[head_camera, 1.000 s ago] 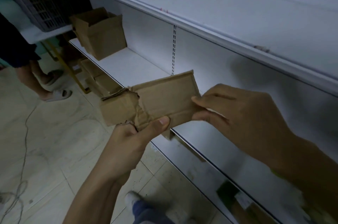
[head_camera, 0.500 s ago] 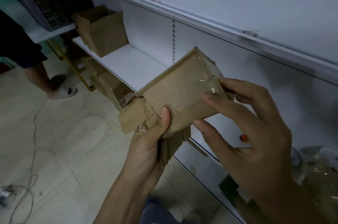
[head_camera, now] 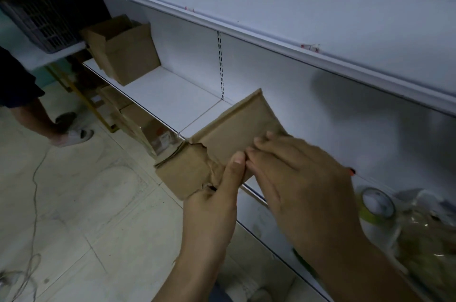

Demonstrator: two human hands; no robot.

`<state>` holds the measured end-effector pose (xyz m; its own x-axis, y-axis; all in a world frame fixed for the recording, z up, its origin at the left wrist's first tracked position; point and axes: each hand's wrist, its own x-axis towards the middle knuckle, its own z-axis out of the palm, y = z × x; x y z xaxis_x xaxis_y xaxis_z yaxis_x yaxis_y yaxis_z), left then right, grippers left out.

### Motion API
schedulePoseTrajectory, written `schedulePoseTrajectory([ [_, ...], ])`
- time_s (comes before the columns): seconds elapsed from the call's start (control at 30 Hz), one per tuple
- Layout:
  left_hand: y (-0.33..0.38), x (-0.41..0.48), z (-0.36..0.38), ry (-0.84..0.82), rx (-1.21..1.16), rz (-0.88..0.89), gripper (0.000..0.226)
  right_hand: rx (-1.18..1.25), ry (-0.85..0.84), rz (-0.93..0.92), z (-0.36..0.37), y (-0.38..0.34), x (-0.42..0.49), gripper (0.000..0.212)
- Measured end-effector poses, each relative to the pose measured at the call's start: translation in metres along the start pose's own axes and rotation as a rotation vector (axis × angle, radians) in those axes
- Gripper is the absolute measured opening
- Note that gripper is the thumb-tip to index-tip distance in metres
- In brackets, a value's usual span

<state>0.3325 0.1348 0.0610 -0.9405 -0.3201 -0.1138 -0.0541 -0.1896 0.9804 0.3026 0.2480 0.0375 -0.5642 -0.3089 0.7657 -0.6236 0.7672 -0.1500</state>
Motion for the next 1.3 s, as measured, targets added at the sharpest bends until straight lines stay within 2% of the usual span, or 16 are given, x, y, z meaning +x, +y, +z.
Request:
schedulePoseTrajectory([
  [0.1, -0.005, 0.000, 0.001, 0.072, 0.063, 0.070, 0.031, -0.091, -0.083, 0.001, -0.003, -0.005, -0.004, 0.038],
  [0.23, -0.007, -0.001, 0.003, 0.050, 0.177, 0.206, 0.007, -0.138, -0.077, 0.018, -0.008, -0.008, -0.005, 0.047],
  [0.33, -0.008, -0.003, 0.003, 0.045, 0.215, 0.204, 0.008, -0.150, -0.089, 0.030, -0.002, -0.010, -0.009, 0.062],
  [0.47, -0.012, 0.000, 0.001, 0.057, 0.245, 0.212, 0.018, -0.177, -0.087, 0.047, 0.007, -0.011, -0.008, 0.054],
  [0.57, -0.013, 0.004, 0.000, 0.063, 0.229, 0.209, 0.016, -0.159, -0.087, 0.077, 0.013, -0.009, -0.005, 0.055],
  [0.67, -0.011, 0.010, -0.005, 0.070, 0.196, 0.164, 0.012, -0.068, -0.089, 0.178, 0.016, -0.007, 0.001, 0.034],
  [0.77, -0.012, 0.018, -0.012, 0.128, 0.114, 0.095, 0.039, 0.182, -0.053, 0.360, 0.013, -0.006, 0.010, 0.023],
  [0.83, -0.012, 0.023, -0.016, 0.155, 0.083, 0.062, 0.046, 0.349, -0.030, 0.442, 0.014, -0.006, 0.014, 0.023],
  [0.9, -0.010, 0.029, -0.019, 0.172, 0.062, 0.049, 0.047, 0.413, -0.039, 0.432, 0.020, -0.009, 0.016, 0.029],
  [1.0, -0.008, 0.033, -0.022, 0.179, 0.061, 0.038, 0.051, 0.333, -0.035, 0.361, 0.033, -0.014, 0.017, 0.037],
  [1.07, -0.007, 0.038, -0.024, 0.183, 0.049, 0.036, 0.045, 0.244, 0.020, 0.275, 0.041, -0.014, 0.018, 0.035],
  [1.17, -0.008, 0.043, -0.026, 0.148, 0.065, 0.046, 0.028, 0.108, -0.024, 0.183, 0.055, -0.013, 0.020, 0.034],
  [1.2, -0.009, 0.045, -0.027, 0.131, 0.095, 0.043, 0.019, 0.136, -0.066, 0.249, 0.056, -0.014, 0.022, 0.029],
  [1.23, -0.007, 0.047, -0.028, 0.118, 0.133, 0.032, 0.010, 0.239, -0.086, 0.393, 0.055, -0.014, 0.027, 0.024],
  [1.27, -0.008, 0.051, -0.031, 0.111, 0.165, 0.026, 0.005, 0.423, -0.075, 0.616, 0.051, -0.013, 0.035, 0.018],
  [1.3, -0.008, 0.055, -0.036, 0.106, 0.171, 0.015, 0.004, 0.709, -0.006, 0.891, 0.047, -0.008, 0.043, 0.016],
])
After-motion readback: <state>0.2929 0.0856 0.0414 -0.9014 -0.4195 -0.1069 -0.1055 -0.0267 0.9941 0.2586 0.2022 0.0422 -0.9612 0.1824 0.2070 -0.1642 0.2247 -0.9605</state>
